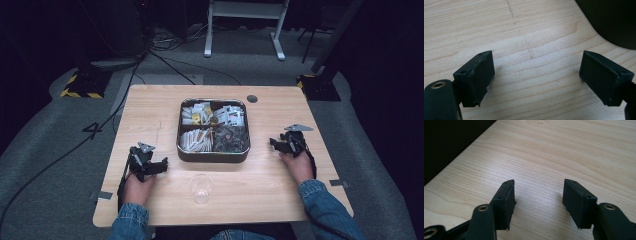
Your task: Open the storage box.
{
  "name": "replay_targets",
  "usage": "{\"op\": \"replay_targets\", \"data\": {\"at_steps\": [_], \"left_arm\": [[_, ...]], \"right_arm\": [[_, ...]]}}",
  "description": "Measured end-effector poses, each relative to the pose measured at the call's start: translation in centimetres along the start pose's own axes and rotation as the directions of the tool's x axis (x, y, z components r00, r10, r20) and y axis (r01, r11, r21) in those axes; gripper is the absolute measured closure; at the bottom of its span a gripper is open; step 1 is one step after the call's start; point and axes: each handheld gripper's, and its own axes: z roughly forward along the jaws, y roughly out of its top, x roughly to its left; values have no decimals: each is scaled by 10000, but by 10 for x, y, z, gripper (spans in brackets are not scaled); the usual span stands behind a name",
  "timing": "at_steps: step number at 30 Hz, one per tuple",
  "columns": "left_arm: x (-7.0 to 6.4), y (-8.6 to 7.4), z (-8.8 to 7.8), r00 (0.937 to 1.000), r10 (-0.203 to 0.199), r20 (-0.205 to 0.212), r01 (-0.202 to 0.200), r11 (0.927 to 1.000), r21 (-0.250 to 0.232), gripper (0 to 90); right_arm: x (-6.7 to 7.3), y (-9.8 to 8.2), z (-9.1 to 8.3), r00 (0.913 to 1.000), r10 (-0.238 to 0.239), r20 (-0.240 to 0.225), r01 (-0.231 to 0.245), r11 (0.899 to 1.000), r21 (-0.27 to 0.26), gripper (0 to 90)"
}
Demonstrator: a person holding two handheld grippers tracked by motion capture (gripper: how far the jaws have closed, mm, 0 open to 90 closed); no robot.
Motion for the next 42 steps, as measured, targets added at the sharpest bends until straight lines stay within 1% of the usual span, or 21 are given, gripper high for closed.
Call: {"op": "replay_targets", "data": {"at_steps": [2, 3, 4, 10, 11, 16, 18, 21, 22, 23, 26, 33, 34, 35, 36, 37, 38, 39, 40, 41, 42], "left_arm": [[1, 1, 1, 9999, 95, 80, -94, 10000, -17, 133], [2, 2, 2, 9998, 152, 159, -151, 9999, -34, 133], [4, 3, 3, 9995, 249, 204, -247, 9997, -95, 157], [3, 5, 5, 9998, 139, 139, -137, 9997, -177, 204], [4, 6, 5, 9996, 249, 164, -246, 9996, -154, 206], [4, 8, 7, 9993, 297, 215, -294, 9994, -158, 197], [6, 9, 7, 9990, 360, 283, -356, 9993, -140, 194], [6, 9, 7, 9991, 322, 289, -318, 9994, -138, 191], [6, 9, 8, 9992, 306, 268, -302, 9994, -153, 191], [6, 9, 8, 9992, 315, 254, -311, 9994, -154, 191], [6, 9, 8, 9992, 310, 243, -306, 9994, -147, 191], [6, 9, 8, 9991, 325, 268, -321, 9994, -156, 191], [6, 9, 7, 9991, 315, 280, -312, 9994, -139, 191], [6, 9, 7, 9989, 367, 294, -364, 9993, -120, 191], [6, 9, 7, 9988, 373, 318, -369, 9992, -132, 191], [6, 9, 7, 9988, 373, 318, -369, 9992, -132, 191], [6, 9, 7, 9988, 381, 321, -377, 9992, -142, 191], [6, 8, 7, 9988, 384, 317, -379, 9992, -145, 191], [6, 8, 7, 9988, 384, 317, -379, 9992, -145, 191], [6, 8, 7, 9988, 380, 319, -376, 9992, -140, 191], [6, 8, 7, 9988, 380, 319, -376, 9992, -140, 191]], "right_arm": [[1, 0, 0, 10000, 32, -23, -32, 10000, 8, 419], [2, -1, -1, 9999, -9, -125, 10, 10000, 12, 419], [4, -2, -3, 9999, -62, -154, 62, 10000, -11, 419], [8, -4, -4, 9998, -124, -159, 124, 9999, 24, 394], [9, -4, -4, 9999, -109, -123, 109, 9999, 28, 389], [10, -4, -5, 9999, -96, -112, 96, 9999, 56, 377], [10, -5, -5, 9998, -112, -159, 113, 9999, 50, 378], [10, -5, -6, 9998, -144, -157, 145, 9999, 45, 394], [9, -4, -7, 9997, 58, -240, -56, 10000, 81, 429], [9, -3, -8, 9994, 136, -328, -132, 9998, 129, 435], [10, -1, -9, 9989, 236, -400, -236, 9997, -3, 436], [18, 14, -21, 9955, 553, -767, -583, 9976, -366, 394], [20, 21, -28, 9900, 783, -1170, -833, 9958, -383, 394], [22, 26, -32, 9860, 936, -1378, -1004, 9940, -433, 395], [26, 31, -38, 9867, 798, -1417, -895, 9940, -634, 397], [26, 31, -38, 9867, 798, -1417, -895, 9940, -634, 397], [35, 41, -47, 9924, 161, -1224, -288, 9943, -1026, 399], [40, 45, -50, 9924, -64, -1230, -75, 9937, -1120, 399], [40, 45, -50, 9924, -64, -1230, -75, 9937, -1120, 399], [45, 50, -51, 9903, -146, -1383, -5, 9941, -1087, 403], [45, 50, -51, 9903, -146, -1383, -5, 9941, -1087, 403]]}}
